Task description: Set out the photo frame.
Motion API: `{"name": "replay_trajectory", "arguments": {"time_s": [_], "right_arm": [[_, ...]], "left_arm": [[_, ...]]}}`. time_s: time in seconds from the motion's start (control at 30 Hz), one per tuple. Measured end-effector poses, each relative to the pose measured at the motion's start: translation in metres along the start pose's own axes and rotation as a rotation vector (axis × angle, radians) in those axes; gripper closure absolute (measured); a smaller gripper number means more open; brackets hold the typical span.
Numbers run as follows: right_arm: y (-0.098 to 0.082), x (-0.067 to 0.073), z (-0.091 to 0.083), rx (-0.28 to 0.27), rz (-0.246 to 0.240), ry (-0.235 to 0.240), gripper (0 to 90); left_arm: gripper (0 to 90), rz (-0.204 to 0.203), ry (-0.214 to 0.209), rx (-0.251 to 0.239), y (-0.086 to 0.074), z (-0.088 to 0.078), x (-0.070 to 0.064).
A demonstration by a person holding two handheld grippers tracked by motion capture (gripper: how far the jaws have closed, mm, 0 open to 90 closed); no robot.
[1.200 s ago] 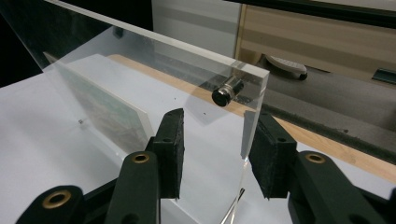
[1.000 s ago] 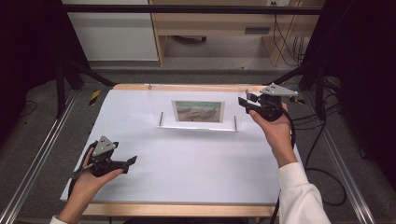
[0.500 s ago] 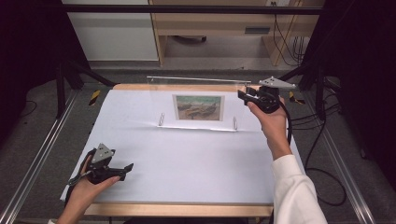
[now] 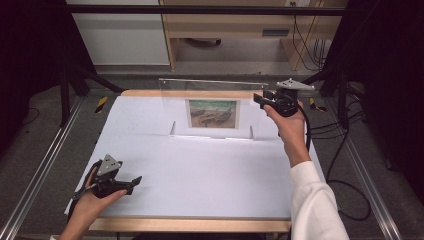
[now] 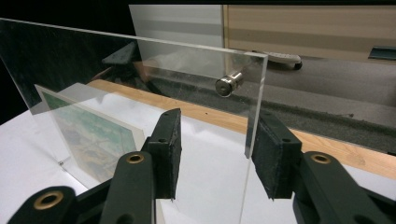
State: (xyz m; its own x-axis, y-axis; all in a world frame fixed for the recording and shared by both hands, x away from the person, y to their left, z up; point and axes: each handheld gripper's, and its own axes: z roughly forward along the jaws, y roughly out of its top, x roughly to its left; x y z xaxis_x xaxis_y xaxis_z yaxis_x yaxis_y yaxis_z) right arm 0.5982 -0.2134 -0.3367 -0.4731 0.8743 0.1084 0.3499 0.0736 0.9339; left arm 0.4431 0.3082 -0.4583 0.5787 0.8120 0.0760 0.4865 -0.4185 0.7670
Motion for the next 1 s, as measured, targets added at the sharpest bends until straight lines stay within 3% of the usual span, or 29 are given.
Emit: {"name": "replay_trajectory", "arguments": {"time_s": [0.17,0.37,0.5,0.63,0.8,1.0], "right_arm": [[0.002,0.003,0.004,0.012,-0.017,-0.013,45.2],[0.003,0.006,0.008,0.025,-0.042,-0.023,40.9],[0.002,0.008,0.006,0.040,-0.061,-0.074,29.2],[-0.007,0.014,-0.007,0.050,-0.104,-0.120,20.6],[-0.031,0.026,-0.030,0.084,-0.153,-0.153,12.3],[-0.088,0.037,-0.059,0.153,-0.180,-0.142,9.2]], "left_arm": [[9.0,-0.001,-0.003,0.001,0.000,0.000,0.000],[9.1,0.015,-0.002,0.002,0.002,0.001,-0.003],[9.1,0.018,0.006,0.005,0.002,0.001,-0.003],[8.5,0.018,0.012,0.008,0.001,0.001,-0.003],[7.8,0.017,0.024,0.009,-0.001,0.002,-0.004],[7.8,0.020,0.034,0.012,-0.002,0.004,-0.005]]}}
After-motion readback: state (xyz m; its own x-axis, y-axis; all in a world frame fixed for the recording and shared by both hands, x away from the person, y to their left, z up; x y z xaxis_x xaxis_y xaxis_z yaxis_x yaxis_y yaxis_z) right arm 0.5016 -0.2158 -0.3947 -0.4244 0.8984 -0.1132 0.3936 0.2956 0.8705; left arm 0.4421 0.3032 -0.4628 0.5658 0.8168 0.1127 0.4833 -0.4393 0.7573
